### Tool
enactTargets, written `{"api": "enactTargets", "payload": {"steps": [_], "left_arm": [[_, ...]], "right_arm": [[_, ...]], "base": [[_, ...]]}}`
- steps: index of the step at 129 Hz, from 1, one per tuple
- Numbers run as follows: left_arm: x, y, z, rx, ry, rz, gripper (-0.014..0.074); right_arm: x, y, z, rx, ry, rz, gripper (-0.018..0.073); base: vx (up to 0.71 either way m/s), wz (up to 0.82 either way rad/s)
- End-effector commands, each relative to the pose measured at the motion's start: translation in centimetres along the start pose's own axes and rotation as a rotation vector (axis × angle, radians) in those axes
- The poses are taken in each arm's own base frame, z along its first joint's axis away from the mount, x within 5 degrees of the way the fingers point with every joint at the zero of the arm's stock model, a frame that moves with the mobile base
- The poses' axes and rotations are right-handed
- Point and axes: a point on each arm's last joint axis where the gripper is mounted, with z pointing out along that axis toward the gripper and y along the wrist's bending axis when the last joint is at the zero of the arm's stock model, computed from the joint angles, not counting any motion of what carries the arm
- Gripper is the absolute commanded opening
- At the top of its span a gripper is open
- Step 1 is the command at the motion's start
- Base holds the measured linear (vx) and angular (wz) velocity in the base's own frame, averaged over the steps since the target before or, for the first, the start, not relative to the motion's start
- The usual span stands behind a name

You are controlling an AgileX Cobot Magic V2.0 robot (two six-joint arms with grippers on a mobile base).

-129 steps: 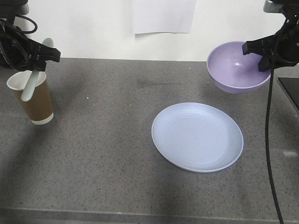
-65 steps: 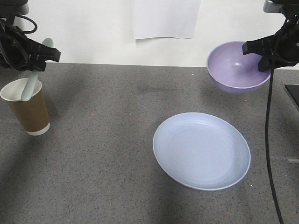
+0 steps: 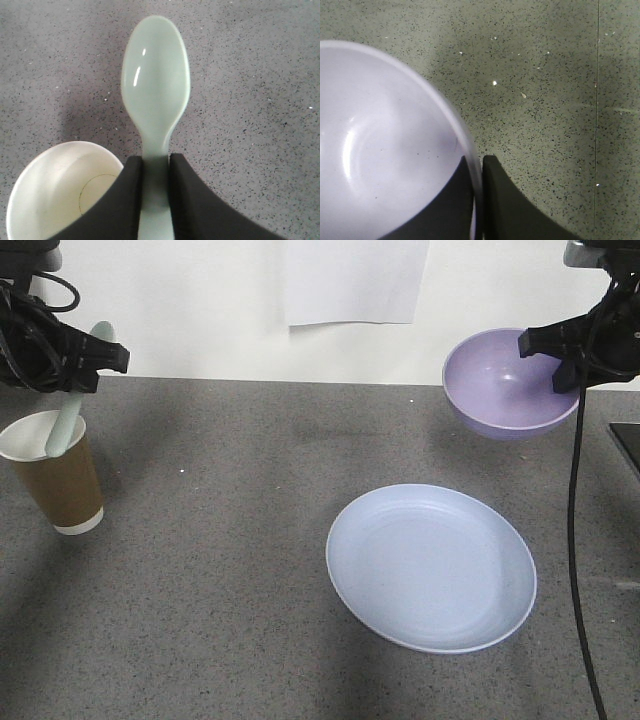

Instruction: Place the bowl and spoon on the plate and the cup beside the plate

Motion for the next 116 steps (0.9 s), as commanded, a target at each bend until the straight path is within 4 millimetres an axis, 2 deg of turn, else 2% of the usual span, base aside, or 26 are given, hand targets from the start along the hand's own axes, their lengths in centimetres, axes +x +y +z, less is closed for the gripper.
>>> {"api": "enactTargets", "payload": {"steps": [1, 116], "left_arm": [[-1.03, -0.21, -2.67, 0.01, -0.121, -0.002, -0.0008], [-1.03, -0.21, -2.67, 0.01, -0.121, -0.002, -0.0008]], "right_arm": [[-0.8, 0.17, -3.1, -0.002, -0.126, -0.006, -0.0003], [-0.77, 0.17, -3.09, -0.002, -0.123, -0.006, -0.0003]], "base": [[0.0, -0.01], [0.0, 0.0]]}}
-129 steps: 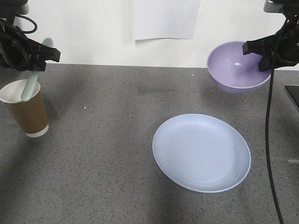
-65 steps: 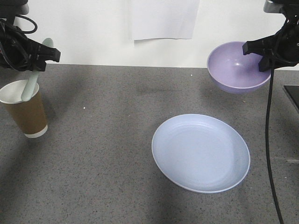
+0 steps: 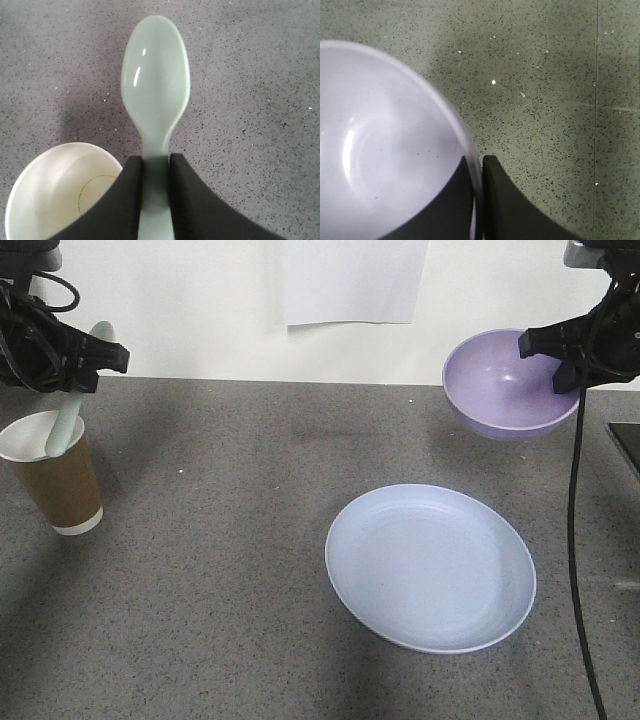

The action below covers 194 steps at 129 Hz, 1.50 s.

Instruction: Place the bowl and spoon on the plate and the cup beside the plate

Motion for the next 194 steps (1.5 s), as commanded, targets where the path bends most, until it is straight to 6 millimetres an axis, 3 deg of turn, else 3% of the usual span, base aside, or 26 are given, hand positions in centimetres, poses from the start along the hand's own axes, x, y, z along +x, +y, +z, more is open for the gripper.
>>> {"api": "enactTargets", "payload": {"steps": [1, 80, 120, 139, 157, 194], "left_arm": [[-1.0, -0.2, -2.7, 0.01, -0.121, -0.002, -0.0008], [-1.0, -0.2, -2.7, 0.01, -0.121, -0.002, -0.0008], [-1.0, -0.2, -2.7, 0.01, -0.121, -0.002, -0.0008], [-1.0, -0.2, -2.7, 0.01, -0.121, -0.002, -0.0008], [-1.0, -0.2, -2.7, 0.01, -0.121, -0.002, -0.0008], [-1.0, -0.2, -2.7, 0.01, -0.121, -0.002, -0.0008]], "right_arm": [[-0.8, 0.2, -3.1, -0.002, -0.125, -0.006, -0.0003], [-1.1, 0.4, -3.1, -0.031, -0.16, 0.02, -0.0003], [0.4, 1.7, -3.0, -0.161, -0.011, -0.099, -0.0001], [1.8, 1.9, -1.5, -0.206, 0.053, -0.105, 0.0005], [3.8, 1.9, 1.5, -0.233, 0.075, -0.091, 0.0009], [7.6, 2.0, 5.4, -0.275, 0.123, -0.058, 0.0015]], "base": [[0.0, 0.0], [0.0, 0.0], [0.0, 0.0], [0.0, 0.0], [0.0, 0.0], [0.0, 0.0]]}}
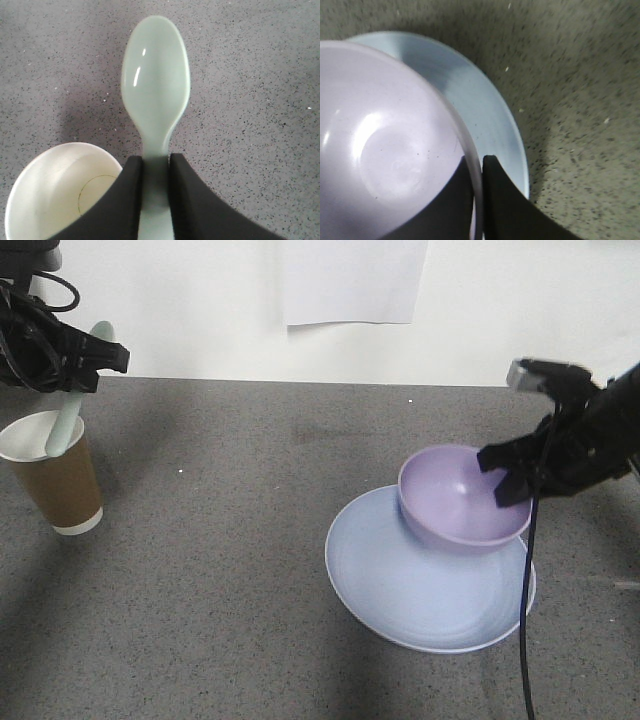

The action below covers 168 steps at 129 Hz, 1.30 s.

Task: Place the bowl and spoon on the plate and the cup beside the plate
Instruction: 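Lower the lavender bowl onto the blue plate with the right gripper, then open the right gripper and lift it away from the bowl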

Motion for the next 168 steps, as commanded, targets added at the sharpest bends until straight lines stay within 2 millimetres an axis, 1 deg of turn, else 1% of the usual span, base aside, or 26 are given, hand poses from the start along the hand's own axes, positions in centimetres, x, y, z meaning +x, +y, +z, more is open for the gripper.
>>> {"api": "enactTargets", "payload": {"steps": [1, 20, 30, 51, 63, 81, 109, 132, 155, 168], "left_arm": [[-1.0, -0.2, -2.7, 0.01, -0.121, -0.002, -0.0008], [-1.0, -0.2, -2.7, 0.01, -0.121, -0.002, -0.0008], [-1.0, -0.2, -2.7, 0.01, -0.121, -0.002, -0.0008], [-1.0, -0.2, -2.7, 0.01, -0.121, -0.002, -0.0008], [-1.0, -0.2, -2.7, 0.01, -0.121, -0.002, -0.0008], [-1.0, -0.2, -2.7, 0.01, -0.121, -0.002, -0.0008], [-1.0, -0.2, -2.7, 0.01, -0.121, -0.002, -0.0008], [-1.0, -0.2, -2.7, 0.01, -0.121, -0.002, -0.0008], [-1.0, -0.2, -2.7, 0.01, -0.121, -0.002, -0.0008], [-1.0, -0.2, -2.7, 0.01, -0.121, -0.002, -0.0008]], "right_arm": [[-0.1, 0.6, -1.2, -0.023, -0.113, -0.014, 0.0016], [0.3, 0.6, -0.6, -0.039, -0.107, -0.015, 0.0021], [0.3, 1.1, -0.5, -0.034, -0.1, -0.044, 0.003], [0.3, 3.4, 0.3, -0.012, -0.091, -0.157, 0.0047], [0.3, 4.1, 0.6, 0.039, -0.089, -0.177, 0.0057], [0.4, 3.8, 0.6, 0.105, -0.073, -0.155, 0.0074], [0.5, 3.9, 0.6, 0.092, -0.069, -0.139, 0.0109], [0.5, 3.9, 0.6, 0.091, -0.067, -0.134, 0.0186], [0.5, 3.9, 0.6, 0.095, -0.067, -0.133, 0.0304], [0.3, 3.9, 0.0, 0.098, -0.085, -0.125, 0.0344]], "base": [[0.0, 0.0], [0.0, 0.0], [0.0, 0.0], [0.0, 0.0], [0.0, 0.0], [0.0, 0.0], [0.0, 0.0], [0.0, 0.0], [0.0, 0.0], [0.0, 0.0]]}}
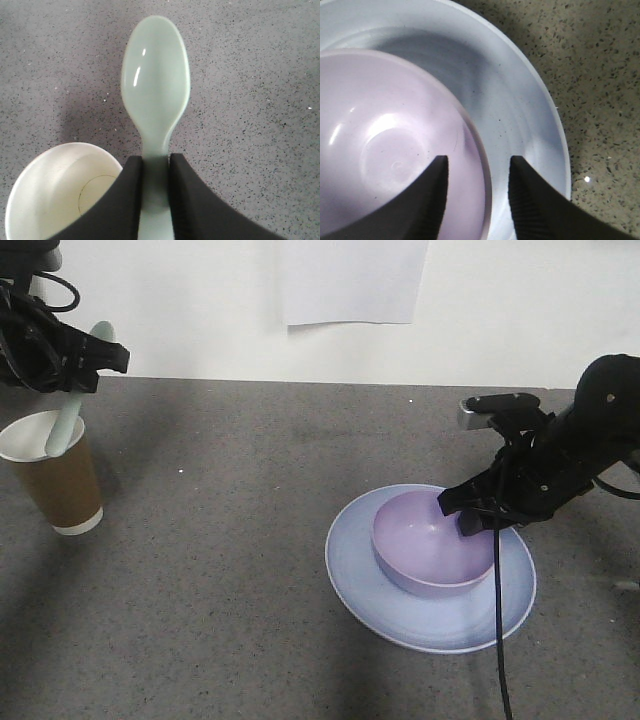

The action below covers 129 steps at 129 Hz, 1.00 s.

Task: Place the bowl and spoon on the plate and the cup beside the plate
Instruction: 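Open the right gripper and lift it away from the bowl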

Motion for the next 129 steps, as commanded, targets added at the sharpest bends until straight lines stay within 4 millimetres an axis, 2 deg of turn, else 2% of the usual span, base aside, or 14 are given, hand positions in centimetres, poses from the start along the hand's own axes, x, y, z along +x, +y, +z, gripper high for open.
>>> {"api": "enactTargets", "payload": {"steps": [1, 10, 24, 44, 47, 69, 83, 94, 109, 129], "left_arm": [[-1.0, -0.2, -2.7, 0.01, -0.121, -0.002, -0.0008], [-1.0, -0.2, -2.7, 0.01, -0.121, -0.002, -0.0008], [-1.0, -0.2, -2.7, 0.01, -0.121, -0.002, -0.0008], [-1.0, -0.2, -2.7, 0.01, -0.121, -0.002, -0.0008], [-1.0, -0.2, -2.7, 0.01, -0.121, -0.002, -0.0008], [-1.0, -0.2, -2.7, 0.01, -0.121, -0.002, -0.0008], [-1.0, -0.2, -2.7, 0.01, -0.121, -0.002, -0.0008], [-1.0, -0.2, -2.7, 0.01, -0.121, -0.002, -0.0008], [-1.0, -0.2, -2.7, 0.01, -0.121, -0.002, -0.0008], [-1.0, -0.2, -2.7, 0.01, -0.121, -0.002, -0.0008]], "right_arm": [[-0.9, 0.3, -3.0, 0.01, -0.118, 0.005, 0.0348], [-1.1, 0.3, -3.9, 0.02, -0.148, 0.006, 0.0353], [-1.5, 0.5, -6.6, 0.055, -0.237, -0.01, 0.0351], [-1.8, 0.4, -12.0, 0.159, -0.413, 0.007, 0.0347], [-1.7, 0.5, -13.4, 0.183, -0.462, 0.014, 0.0344], [-0.2, 0.4, -19.1, 0.311, -0.682, 0.042, 0.0302], [1.0, 0.5, -21.7, 0.352, -0.776, 0.055, 0.0225], [1.7, 0.7, -22.8, 0.367, -0.806, 0.05, 0.0146], [2.5, 0.9, -23.8, 0.373, -0.822, 0.051, -0.0015], [2.8, 0.8, -23.6, 0.374, -0.798, 0.059, -0.0009]], "base": [[0.0, 0.0], [0.0, 0.0], [0.0, 0.0], [0.0, 0.0], [0.0, 0.0], [0.0, 0.0], [0.0, 0.0], [0.0, 0.0], [0.0, 0.0], [0.0, 0.0]]}}
